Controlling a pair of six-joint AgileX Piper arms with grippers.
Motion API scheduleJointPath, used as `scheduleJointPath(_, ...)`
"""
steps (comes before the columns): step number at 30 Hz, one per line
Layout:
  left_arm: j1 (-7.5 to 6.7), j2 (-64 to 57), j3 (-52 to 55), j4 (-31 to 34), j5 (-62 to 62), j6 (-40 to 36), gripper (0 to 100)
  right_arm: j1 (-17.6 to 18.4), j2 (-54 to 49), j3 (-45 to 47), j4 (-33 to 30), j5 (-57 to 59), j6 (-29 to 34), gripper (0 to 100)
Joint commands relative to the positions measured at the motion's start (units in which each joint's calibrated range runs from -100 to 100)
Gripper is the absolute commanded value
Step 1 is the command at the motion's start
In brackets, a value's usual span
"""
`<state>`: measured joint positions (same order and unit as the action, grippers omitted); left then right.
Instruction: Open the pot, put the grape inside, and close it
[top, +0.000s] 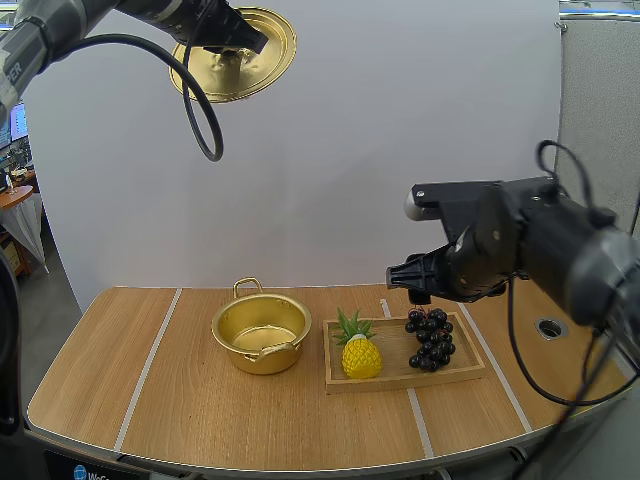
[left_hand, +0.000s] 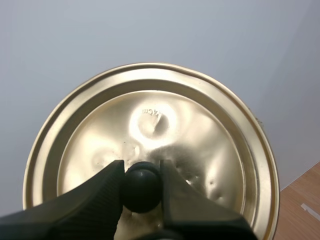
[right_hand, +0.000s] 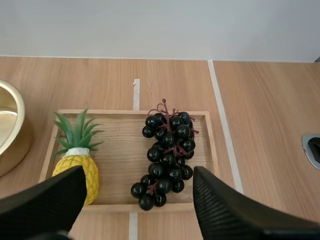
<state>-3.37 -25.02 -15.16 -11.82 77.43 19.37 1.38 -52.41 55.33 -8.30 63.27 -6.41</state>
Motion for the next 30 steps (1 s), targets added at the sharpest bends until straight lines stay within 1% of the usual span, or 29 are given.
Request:
scheduleJointPath(1, -0.21, -0.42, -0.32, 0.14, -2.11, -0.40, 0, -0.07, 4.01, -0.34, -0.78, -4.33, 0.41, 100)
scheduleJointPath(4, -0.21, -0.42, -0.32, 0.14, -2.11, -0.40, 0, -0.96, 7.91, -0.34, -1.70, -6.81, 0.41, 100)
scheduleJointPath(11, -0.21, -0.42, -0.32, 0.14, -2.11, -0.40, 0, -4.25, 15.18, -0.34, -1.78, -12.61, -2.43, 100)
scheduleJointPath(15, -0.21, -0.42, -0.32, 0.14, -2.11, -0.40, 0, -4.31, 18.39, -0.40, -1.45, -14.42, -3.68, 100)
scheduleJointPath(23, -0.21, -0.42, -0.32, 0.14, -2.11, -0.40, 0, -4.31, 24.09, -3.89, -0.42, -15.75, -4.03, 100)
scheduleJointPath(30, -0.21, -0.42, -0.32, 0.14, -2.11, -0.40, 0, -4.81, 29.69, -4.31, -0.16, -17.74, -4.03, 100)
